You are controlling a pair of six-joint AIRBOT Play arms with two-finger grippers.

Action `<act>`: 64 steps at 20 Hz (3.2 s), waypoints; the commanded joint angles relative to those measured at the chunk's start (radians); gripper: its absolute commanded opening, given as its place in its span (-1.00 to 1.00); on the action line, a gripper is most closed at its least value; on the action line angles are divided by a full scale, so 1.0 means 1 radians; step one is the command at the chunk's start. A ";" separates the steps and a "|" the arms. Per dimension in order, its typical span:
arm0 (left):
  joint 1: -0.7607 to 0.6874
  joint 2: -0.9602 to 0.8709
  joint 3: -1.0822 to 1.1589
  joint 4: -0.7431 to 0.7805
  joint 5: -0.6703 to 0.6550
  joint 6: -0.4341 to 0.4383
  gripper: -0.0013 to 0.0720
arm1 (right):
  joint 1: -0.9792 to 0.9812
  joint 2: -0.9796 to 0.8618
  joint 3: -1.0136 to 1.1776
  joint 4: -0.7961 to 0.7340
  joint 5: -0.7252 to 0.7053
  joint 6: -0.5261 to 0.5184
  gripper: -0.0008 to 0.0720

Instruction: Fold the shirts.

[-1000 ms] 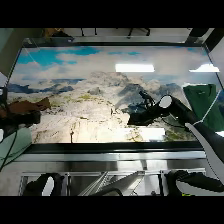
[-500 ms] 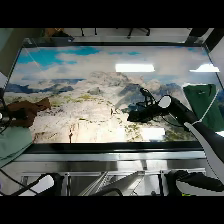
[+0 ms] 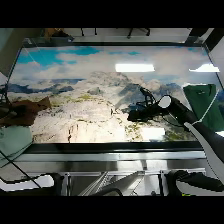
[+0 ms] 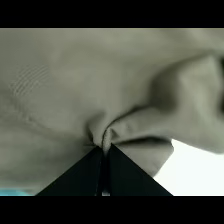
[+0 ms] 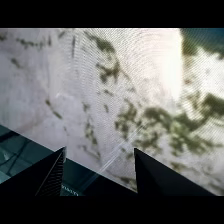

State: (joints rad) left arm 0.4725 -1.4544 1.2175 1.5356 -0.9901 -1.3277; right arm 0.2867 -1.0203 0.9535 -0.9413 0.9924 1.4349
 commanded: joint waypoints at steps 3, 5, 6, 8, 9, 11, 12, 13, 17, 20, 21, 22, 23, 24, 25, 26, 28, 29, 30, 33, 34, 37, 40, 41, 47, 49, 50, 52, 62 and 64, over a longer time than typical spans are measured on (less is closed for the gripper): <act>-0.208 0.185 0.256 -0.262 -0.050 -0.014 -0.93 | -0.003 0.007 0.004 0.000 -0.013 -0.021 0.13; -0.325 0.255 0.342 -0.336 -0.051 -0.013 -0.93 | -0.029 0.035 0.024 0.000 -0.026 -0.058 -0.42; -0.402 0.283 0.382 -0.343 -0.058 -0.013 -0.93 | -0.052 0.060 0.038 0.000 -0.024 -0.063 -0.42; -0.534 0.321 0.402 -0.341 -0.055 -0.014 -0.93 | -0.112 0.130 0.044 0.000 -0.023 -0.063 -0.42; -0.591 0.326 0.394 -0.340 -0.056 -0.018 -0.93 | -0.147 0.167 0.044 0.000 -0.018 -0.063 -0.42; -0.690 0.326 0.331 -0.340 -0.046 -0.041 -0.93 | -0.219 0.229 0.044 0.000 0.003 -0.063 -0.42; -0.729 0.319 0.281 -0.340 -0.033 -0.055 -0.93 | -0.252 0.252 0.044 0.000 0.019 -0.062 -0.42; -0.765 0.304 0.237 -0.342 -0.024 -0.067 -0.93 | -0.283 0.270 0.044 0.000 0.039 -0.059 -0.42; -0.889 0.179 0.098 -0.392 0.051 -0.072 -0.92 | -0.349 0.273 0.043 0.000 0.129 -0.060 -0.32; -0.933 0.066 0.118 -0.410 0.021 -0.085 0.92 | -0.349 0.249 0.043 0.000 0.134 -0.059 0.10; -0.922 0.043 0.150 -0.402 -0.026 -0.087 0.92 | -0.349 0.237 0.043 0.000 0.134 -0.059 0.10; -0.898 0.026 0.193 -0.399 -0.089 -0.087 0.92 | -0.349 0.224 0.043 -0.001 0.134 -0.060 0.10; -0.860 0.020 0.233 -0.388 -0.145 -0.087 0.92 | -0.349 0.208 0.043 0.000 0.134 -0.059 0.10; -0.814 0.022 0.262 -0.364 -0.195 -0.087 0.92 | -0.349 0.190 0.043 0.000 0.134 -0.059 0.10; -0.764 0.030 0.275 -0.347 -0.241 -0.087 0.92 | -0.348 0.167 0.043 0.002 0.134 -0.059 0.10; -0.701 0.044 0.265 -0.347 -0.284 -0.086 0.92 | -0.346 0.145 0.043 0.005 0.135 -0.060 0.10; -0.576 0.089 0.177 -0.350 -0.323 -0.076 0.92 | -0.323 0.105 0.041 0.004 0.135 -0.065 0.10; -0.515 0.119 0.103 -0.351 -0.312 -0.075 0.92 | -0.296 0.087 0.037 0.004 0.134 -0.075 0.10; -0.463 0.145 0.023 -0.357 -0.288 -0.074 0.92 | -0.259 0.072 0.029 0.004 0.133 -0.077 0.10; -0.353 0.183 -0.221 -0.473 -0.186 0.011 0.92 | -0.109 0.044 -0.013 0.007 0.124 -0.046 0.10; -0.338 0.182 -0.283 -0.531 -0.143 0.050 0.92 | -0.045 0.041 -0.037 0.016 0.098 -0.033 0.10; -0.340 0.127 -0.385 -0.684 -0.015 0.149 0.92 | 0.118 0.035 -0.092 0.030 -0.042 0.008 0.10; -0.390 0.025 -0.364 -0.774 0.022 0.211 0.92 | 0.213 -0.008 -0.097 0.040 -0.132 0.020 0.10; -0.411 -0.012 -0.336 -0.780 0.036 0.212 0.92 | 0.232 -0.029 -0.097 0.053 -0.153 0.020 0.10; -0.483 -0.146 -0.157 -0.768 0.031 0.212 -0.32 | 0.281 -0.132 -0.093 0.116 -0.255 -0.018 0.67; -0.469 -0.159 -0.120 -0.767 -0.011 0.214 -0.92 | 0.229 -0.110 -0.066 0.116 -0.195 -0.018 0.78; -0.453 -0.158 -0.113 -0.765 -0.027 0.214 -0.93 | 0.184 -0.086 -0.050 0.115 -0.133 -0.018 0.78; -0.404 -0.158 -0.102 -0.750 -0.080 0.214 -0.93 | 0.068 -0.019 -0.032 0.115 -0.023 -0.018 0.78; -0.233 -0.159 -0.103 -0.719 -0.202 0.220 0.86 | -0.158 0.012 -0.032 0.151 0.018 -0.060 0.78; -0.244 -0.160 -0.103 -0.717 -0.139 0.220 0.86 | -0.158 -0.032 -0.032 0.241 0.015 -0.123 0.78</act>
State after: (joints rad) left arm 0.2203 -1.6127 1.1133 0.8131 -1.1748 -1.1088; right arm 0.1387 -1.0080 0.9207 -0.7887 1.0050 1.3678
